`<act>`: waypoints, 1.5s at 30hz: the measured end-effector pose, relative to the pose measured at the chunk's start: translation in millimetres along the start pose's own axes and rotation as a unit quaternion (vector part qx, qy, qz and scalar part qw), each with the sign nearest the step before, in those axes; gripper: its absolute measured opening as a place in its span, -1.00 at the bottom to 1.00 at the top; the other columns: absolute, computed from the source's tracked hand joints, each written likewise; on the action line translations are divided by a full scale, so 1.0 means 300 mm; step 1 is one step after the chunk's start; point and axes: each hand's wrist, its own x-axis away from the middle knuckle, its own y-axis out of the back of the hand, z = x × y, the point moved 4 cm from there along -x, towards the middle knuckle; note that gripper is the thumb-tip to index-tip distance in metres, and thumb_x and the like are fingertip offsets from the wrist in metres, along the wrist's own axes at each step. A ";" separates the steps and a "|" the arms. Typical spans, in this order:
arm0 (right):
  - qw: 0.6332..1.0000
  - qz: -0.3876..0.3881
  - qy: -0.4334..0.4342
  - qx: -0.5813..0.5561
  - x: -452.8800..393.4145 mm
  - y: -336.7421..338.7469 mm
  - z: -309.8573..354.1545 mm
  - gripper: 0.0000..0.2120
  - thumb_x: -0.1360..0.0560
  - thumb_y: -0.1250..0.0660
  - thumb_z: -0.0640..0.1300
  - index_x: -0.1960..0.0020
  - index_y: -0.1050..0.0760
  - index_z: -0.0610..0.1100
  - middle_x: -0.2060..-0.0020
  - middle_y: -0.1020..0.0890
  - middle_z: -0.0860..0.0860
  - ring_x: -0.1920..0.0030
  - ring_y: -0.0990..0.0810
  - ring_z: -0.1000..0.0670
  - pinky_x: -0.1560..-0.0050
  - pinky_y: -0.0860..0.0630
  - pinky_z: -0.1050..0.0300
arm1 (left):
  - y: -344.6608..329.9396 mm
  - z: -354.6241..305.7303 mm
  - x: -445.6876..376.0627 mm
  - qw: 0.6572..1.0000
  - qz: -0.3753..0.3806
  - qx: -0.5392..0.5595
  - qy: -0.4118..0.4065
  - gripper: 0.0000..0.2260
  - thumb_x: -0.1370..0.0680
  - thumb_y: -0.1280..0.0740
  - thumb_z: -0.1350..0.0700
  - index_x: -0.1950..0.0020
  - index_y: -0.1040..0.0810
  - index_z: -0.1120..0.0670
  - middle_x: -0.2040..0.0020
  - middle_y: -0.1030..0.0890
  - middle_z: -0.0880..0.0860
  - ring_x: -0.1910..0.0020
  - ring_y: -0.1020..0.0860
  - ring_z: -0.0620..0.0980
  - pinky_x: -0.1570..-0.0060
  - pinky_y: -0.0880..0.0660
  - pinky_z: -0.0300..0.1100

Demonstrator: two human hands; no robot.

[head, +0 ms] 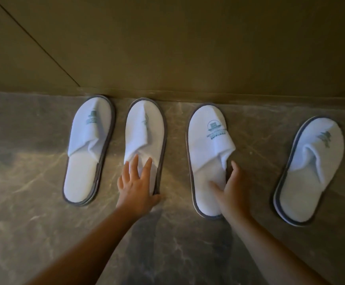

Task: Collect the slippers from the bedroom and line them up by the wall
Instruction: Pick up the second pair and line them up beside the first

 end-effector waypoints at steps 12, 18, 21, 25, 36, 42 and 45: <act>0.982 0.081 0.022 0.168 0.096 -0.161 0.034 0.04 -0.32 -0.38 0.17 -0.43 0.33 -0.05 -0.47 0.17 -0.24 -0.46 0.04 -0.24 -0.41 -0.14 -0.09 | -0.064 0.030 -0.014 1.000 0.001 -0.018 0.001 -0.12 -0.34 -0.35 -0.21 -0.38 0.25 -0.20 -0.49 0.23 0.01 -0.43 0.29 0.21 -0.36 0.05 0.31; 0.982 0.084 0.034 0.167 0.105 -0.188 0.054 0.04 -0.31 -0.37 0.18 -0.43 0.31 -0.05 -0.47 0.14 -0.21 -0.44 0.02 -0.21 -0.40 -0.14 -0.08 | -0.064 0.034 -0.013 1.000 0.008 -0.022 -0.005 -0.13 -0.35 -0.34 -0.20 -0.38 0.25 -0.20 -0.49 0.23 0.00 -0.44 0.29 0.21 -0.36 0.05 0.32; 0.981 0.087 0.039 0.169 0.104 -0.192 0.058 0.04 -0.31 -0.37 0.19 -0.43 0.31 -0.06 -0.47 0.13 -0.21 -0.44 0.02 -0.21 -0.41 -0.12 -0.07 | -0.059 0.033 -0.013 1.000 0.007 -0.023 -0.008 -0.14 -0.36 -0.34 -0.19 -0.38 0.25 -0.19 -0.49 0.23 0.00 -0.44 0.29 0.21 -0.36 0.04 0.31; 0.980 0.087 0.045 0.174 0.102 -0.191 0.062 0.03 -0.31 -0.36 0.19 -0.44 0.30 -0.07 -0.48 0.13 -0.22 -0.44 0.00 -0.21 -0.41 -0.13 -0.09 | -0.055 0.032 -0.011 1.000 0.003 -0.012 -0.013 -0.15 -0.35 -0.35 -0.19 -0.34 0.27 -0.26 -0.45 0.25 -0.08 -0.42 0.30 0.16 -0.37 0.05 0.31; 0.980 0.089 0.037 0.172 0.105 -0.182 0.057 0.04 -0.31 -0.37 0.19 -0.43 0.30 -0.07 -0.47 0.11 -0.22 -0.43 -0.03 -0.21 -0.40 -0.16 -0.08 | -0.043 0.022 -0.007 1.000 0.007 -0.012 -0.009 -0.13 -0.35 -0.35 -0.19 -0.40 0.24 -0.18 -0.49 0.22 0.02 -0.44 0.28 0.22 -0.37 0.05 0.31; 0.979 0.089 0.029 0.178 0.110 -0.181 0.050 0.04 -0.32 -0.35 0.20 -0.43 0.32 -0.11 -0.47 0.10 -0.24 -0.43 -0.03 -0.22 -0.40 -0.14 -0.07 | -0.044 0.025 -0.009 1.000 0.007 -0.008 -0.013 -0.12 -0.34 -0.36 -0.20 -0.39 0.24 -0.20 -0.48 0.22 -0.01 -0.44 0.28 0.21 -0.36 0.04 0.32; 0.979 0.085 0.027 0.185 0.118 -0.181 0.046 0.04 -0.32 -0.34 0.21 -0.43 0.33 -0.12 -0.47 0.09 -0.25 -0.44 -0.03 -0.23 -0.40 -0.15 -0.07 | -0.047 0.024 -0.011 1.000 0.008 -0.007 -0.013 -0.11 -0.33 -0.36 -0.20 -0.39 0.24 -0.19 -0.49 0.21 0.03 -0.44 0.28 0.23 -0.36 0.04 0.33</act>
